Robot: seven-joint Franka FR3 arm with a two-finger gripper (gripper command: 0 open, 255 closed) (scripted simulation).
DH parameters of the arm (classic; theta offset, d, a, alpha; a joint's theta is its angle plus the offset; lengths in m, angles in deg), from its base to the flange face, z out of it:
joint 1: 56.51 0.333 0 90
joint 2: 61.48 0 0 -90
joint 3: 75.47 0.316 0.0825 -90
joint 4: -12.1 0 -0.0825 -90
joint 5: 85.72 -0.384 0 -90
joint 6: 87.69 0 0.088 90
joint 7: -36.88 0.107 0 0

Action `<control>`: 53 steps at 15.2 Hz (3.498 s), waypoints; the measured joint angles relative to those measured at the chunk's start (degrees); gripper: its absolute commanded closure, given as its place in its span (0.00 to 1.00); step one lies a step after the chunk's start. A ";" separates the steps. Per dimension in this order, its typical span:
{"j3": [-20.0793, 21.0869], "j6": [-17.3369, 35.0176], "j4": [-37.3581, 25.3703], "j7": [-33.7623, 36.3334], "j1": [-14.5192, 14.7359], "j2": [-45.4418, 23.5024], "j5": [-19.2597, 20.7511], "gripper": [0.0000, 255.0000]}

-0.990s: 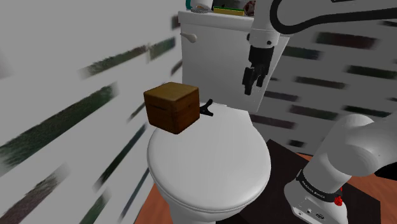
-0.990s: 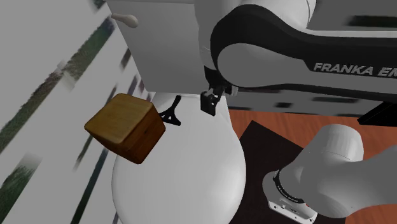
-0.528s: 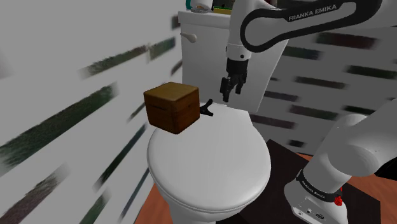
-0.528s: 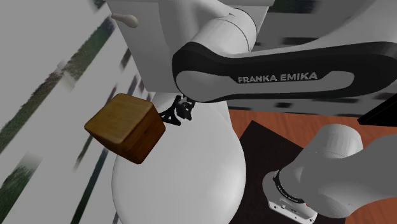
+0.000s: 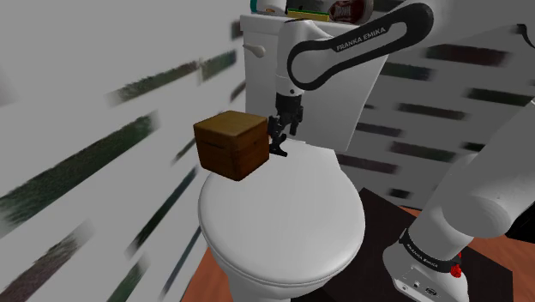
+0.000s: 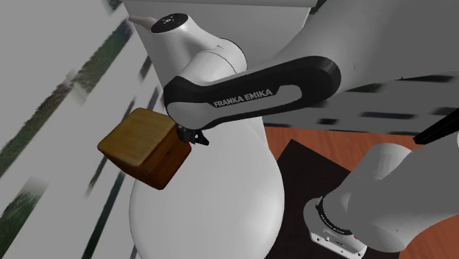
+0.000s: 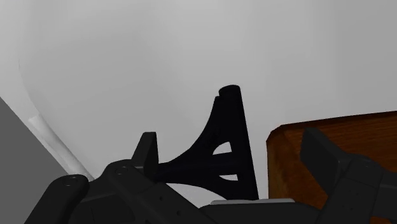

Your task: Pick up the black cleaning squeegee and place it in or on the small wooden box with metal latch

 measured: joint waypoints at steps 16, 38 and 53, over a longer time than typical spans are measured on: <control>0.20 6.23 2.83 0.61 -0.02 -3.32 0.60 1.00; -4.93 -0.37 -4.45 -2.09 -3.70 -9.14 -14.35 0.00; -4.61 0.01 -3.95 -1.89 -3.36 -10.32 -14.35 1.00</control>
